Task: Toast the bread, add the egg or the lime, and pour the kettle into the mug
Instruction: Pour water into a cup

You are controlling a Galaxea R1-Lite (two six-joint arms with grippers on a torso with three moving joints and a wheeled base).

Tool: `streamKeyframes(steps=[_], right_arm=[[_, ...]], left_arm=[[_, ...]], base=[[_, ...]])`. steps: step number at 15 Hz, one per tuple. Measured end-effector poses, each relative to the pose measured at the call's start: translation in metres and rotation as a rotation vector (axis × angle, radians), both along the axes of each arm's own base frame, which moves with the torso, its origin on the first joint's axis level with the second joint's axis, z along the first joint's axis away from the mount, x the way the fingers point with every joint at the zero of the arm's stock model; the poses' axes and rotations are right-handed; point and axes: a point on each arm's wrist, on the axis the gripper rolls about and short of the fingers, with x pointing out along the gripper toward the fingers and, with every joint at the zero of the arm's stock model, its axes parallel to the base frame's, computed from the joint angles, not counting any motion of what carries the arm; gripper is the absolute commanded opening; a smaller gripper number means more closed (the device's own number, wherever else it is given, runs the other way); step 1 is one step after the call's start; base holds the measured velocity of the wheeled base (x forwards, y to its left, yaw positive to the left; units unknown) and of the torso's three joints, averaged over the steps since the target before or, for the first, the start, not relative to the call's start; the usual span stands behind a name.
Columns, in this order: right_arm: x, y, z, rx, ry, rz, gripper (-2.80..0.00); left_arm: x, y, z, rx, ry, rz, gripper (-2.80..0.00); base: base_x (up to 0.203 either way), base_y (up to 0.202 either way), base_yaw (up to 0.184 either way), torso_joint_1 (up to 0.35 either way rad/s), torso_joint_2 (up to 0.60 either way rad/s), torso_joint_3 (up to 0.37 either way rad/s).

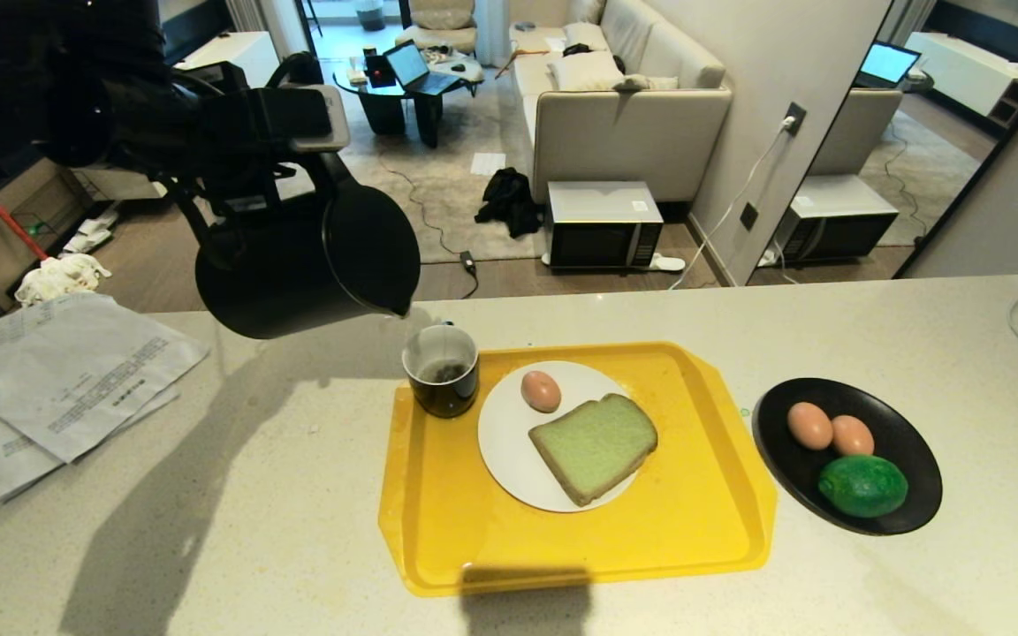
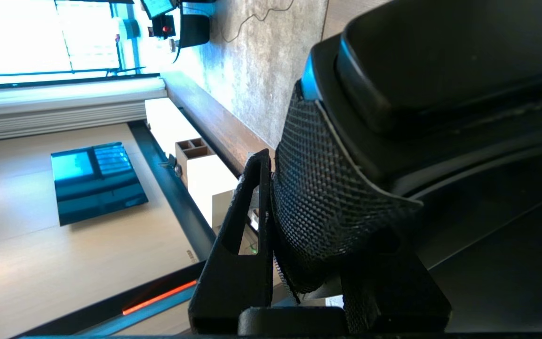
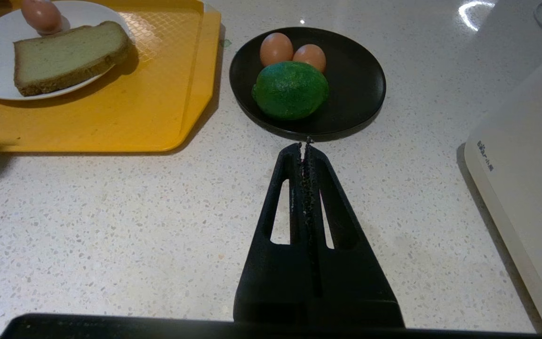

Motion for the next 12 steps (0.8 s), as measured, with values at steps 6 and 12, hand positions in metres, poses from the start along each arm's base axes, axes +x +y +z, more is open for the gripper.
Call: streamKeyframes(steps=[6, 12], right_arm=[[0.000, 0.000, 0.000, 0.000, 0.000, 0.000, -2.80], [0.000, 0.000, 0.000, 0.000, 0.000, 0.000, -2.80]], left_arm=[[0.000, -0.009, 0.002, 0.003, -0.026, 0.011, -2.80], [0.003, -0.011, 0.000, -0.001, -0.037, 0.014, -2.80]], base=[[0.000, 0.000, 0.000, 0.000, 0.00, 0.000], [0.000, 0.000, 0.000, 0.000, 0.00, 0.000]])
